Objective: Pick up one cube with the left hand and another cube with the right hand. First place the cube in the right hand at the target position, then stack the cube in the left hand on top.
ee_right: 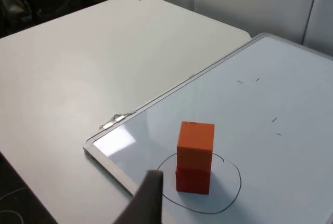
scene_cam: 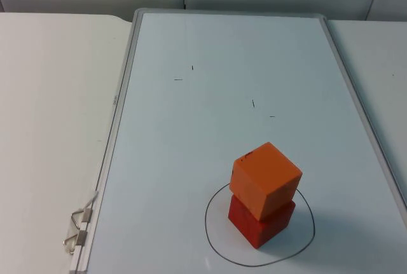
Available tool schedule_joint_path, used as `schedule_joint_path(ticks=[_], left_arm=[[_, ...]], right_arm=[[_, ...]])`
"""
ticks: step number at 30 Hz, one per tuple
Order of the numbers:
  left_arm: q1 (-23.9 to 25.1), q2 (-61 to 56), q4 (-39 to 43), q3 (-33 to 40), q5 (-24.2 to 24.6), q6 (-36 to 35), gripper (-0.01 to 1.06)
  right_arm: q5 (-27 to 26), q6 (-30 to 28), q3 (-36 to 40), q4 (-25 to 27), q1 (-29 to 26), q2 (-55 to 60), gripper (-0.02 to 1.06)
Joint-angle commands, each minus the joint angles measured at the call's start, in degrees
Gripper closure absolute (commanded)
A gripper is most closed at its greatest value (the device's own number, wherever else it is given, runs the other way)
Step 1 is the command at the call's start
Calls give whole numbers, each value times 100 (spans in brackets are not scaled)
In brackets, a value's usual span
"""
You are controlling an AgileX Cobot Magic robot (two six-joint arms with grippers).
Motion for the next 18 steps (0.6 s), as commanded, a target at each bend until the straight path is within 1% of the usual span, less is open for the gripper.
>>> schedule_joint_path(ticks=[1,10,12,13,15,18], left_arm=[[-36,-36,-111,44,-80,82,0],[-36,-36,-86,44,-80,49,0],[-36,-36,-44,44,-80,0,0],[-36,-36,0,44,-80,-43,0],[-36,-36,0,44,-80,-43,0],[-36,-36,0,44,-80,-43,0]], right_arm=[[44,-77,25,63,10,-25,13],[174,-116,25,73,10,-25,13],[193,-200,25,188,10,-25,13],[203,-211,25,333,10,-25,13],[230,-211,25,391,10,-25,13],[477,-329,25,489,10,-25,13]])
